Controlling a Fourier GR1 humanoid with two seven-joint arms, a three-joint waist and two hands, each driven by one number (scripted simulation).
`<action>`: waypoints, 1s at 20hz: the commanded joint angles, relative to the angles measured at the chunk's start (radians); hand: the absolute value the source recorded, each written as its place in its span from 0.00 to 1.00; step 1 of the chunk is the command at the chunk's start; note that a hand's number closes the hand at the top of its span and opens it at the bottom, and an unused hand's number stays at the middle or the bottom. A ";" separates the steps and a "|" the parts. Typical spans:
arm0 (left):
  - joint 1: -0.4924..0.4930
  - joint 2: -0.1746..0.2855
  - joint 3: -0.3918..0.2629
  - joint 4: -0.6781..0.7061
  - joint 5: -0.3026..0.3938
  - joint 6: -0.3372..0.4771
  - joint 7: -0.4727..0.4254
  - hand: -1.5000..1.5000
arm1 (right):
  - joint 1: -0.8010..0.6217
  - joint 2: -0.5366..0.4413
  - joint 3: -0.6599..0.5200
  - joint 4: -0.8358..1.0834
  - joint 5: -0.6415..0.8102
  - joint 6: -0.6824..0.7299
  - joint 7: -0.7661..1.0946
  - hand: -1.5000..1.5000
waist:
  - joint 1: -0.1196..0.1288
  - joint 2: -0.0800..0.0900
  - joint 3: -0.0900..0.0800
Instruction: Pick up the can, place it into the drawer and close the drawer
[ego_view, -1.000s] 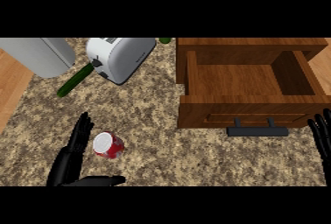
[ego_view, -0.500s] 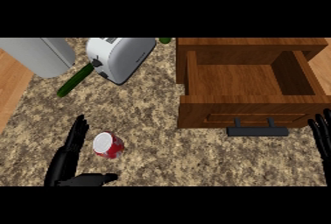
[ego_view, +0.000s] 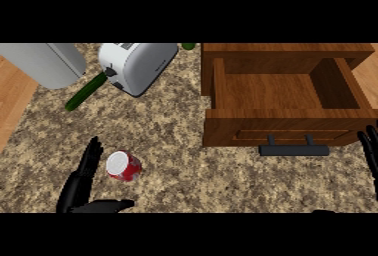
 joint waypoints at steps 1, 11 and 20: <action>-0.048 -0.011 0.028 0.134 0.008 0.000 -0.055 0.00 | 0.008 0.038 0.058 -0.065 0.048 -0.024 0.049 0.00 | -0.001 0.000 0.000; -0.158 0.037 0.108 0.301 0.038 -0.033 -0.135 0.00 | 0.070 0.026 -0.004 -0.067 -0.032 0.037 0.003 0.00 | -0.005 0.000 0.000; -0.199 0.002 0.075 0.335 0.018 -0.003 -0.107 0.00 | 0.002 0.033 0.003 -0.037 0.011 -0.001 0.030 0.00 | -0.001 0.000 0.000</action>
